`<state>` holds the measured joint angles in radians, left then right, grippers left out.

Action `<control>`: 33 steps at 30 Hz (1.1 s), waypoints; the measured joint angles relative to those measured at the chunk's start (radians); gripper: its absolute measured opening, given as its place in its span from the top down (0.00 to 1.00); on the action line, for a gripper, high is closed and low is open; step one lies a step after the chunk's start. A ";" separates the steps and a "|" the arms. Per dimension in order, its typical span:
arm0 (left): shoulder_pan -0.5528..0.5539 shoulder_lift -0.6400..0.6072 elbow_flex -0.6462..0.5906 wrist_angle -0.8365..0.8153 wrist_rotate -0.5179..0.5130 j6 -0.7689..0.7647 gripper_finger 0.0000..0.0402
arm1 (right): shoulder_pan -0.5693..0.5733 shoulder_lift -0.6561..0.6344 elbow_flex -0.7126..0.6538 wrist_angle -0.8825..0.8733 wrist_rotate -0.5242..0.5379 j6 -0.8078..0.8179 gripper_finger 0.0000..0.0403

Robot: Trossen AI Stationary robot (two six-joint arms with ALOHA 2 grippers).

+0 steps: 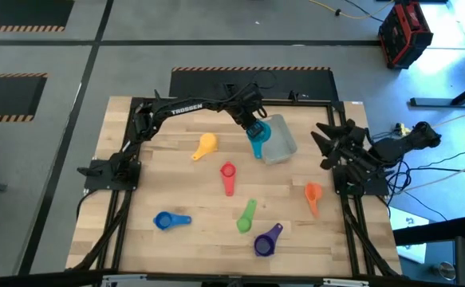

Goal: Nest measuring cups in basket
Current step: Put the light blue measuring cup into the grey bin

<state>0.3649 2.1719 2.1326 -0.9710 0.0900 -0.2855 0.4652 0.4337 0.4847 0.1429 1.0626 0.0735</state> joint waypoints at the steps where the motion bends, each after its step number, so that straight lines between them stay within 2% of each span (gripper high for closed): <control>1: 0.000 0.000 0.000 0.000 0.000 0.000 0.98 | -0.006 0.009 0.000 -0.008 -0.002 0.027 0.49; 4: 0.000 0.000 0.000 0.000 -0.001 0.000 0.98 | -0.029 0.025 0.001 -0.087 -0.072 0.145 0.49; 10: 0.000 0.000 -0.001 0.000 -0.002 0.000 0.97 | -0.115 0.077 0.001 -0.216 -0.324 0.387 0.49; 19: 0.000 -0.002 -0.001 0.000 -0.002 0.000 0.97 | -0.312 0.218 0.001 -0.220 -0.510 0.485 0.49; 23: 0.000 -0.002 -0.001 0.000 -0.003 0.000 0.97 | -0.391 0.259 0.001 -0.219 -0.645 0.553 0.49; 33: 0.000 -0.002 -0.001 0.007 -0.004 -0.016 0.97 | -0.463 0.391 0.001 -0.184 -0.807 0.589 0.49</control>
<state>0.3649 2.1704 2.1319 -0.9636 0.0860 -0.3013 0.0023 0.8251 0.4854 -0.0414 0.2556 0.6622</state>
